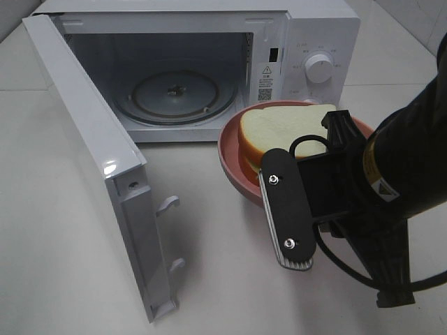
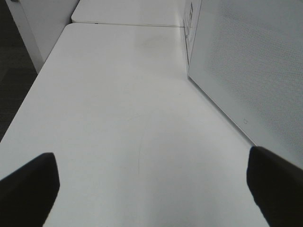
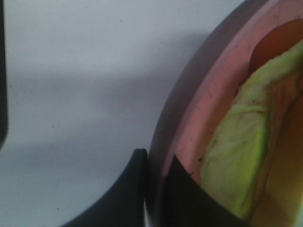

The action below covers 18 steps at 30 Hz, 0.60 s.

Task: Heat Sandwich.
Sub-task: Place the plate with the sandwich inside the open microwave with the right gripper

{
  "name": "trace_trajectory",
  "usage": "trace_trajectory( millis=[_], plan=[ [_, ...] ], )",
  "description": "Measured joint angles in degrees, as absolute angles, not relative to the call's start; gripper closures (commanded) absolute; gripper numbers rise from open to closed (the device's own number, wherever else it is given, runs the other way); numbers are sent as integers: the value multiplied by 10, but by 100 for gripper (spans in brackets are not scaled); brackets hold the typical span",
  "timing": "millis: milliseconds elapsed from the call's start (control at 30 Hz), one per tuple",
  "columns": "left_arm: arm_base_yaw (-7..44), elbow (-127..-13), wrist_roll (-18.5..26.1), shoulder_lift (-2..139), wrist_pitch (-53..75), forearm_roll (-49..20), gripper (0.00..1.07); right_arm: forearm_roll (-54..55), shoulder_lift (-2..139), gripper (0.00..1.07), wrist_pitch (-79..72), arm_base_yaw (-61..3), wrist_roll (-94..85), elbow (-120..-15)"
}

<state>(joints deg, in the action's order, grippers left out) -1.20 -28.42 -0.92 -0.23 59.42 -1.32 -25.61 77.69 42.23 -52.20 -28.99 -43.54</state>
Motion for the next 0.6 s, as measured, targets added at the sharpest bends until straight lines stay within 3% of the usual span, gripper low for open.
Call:
trace_trajectory(
  millis=[600],
  plan=[
    [-12, -284, -9, -2, 594, -13, 5, -172, 777, 107, 362, -430, -584, -435]
  ],
)
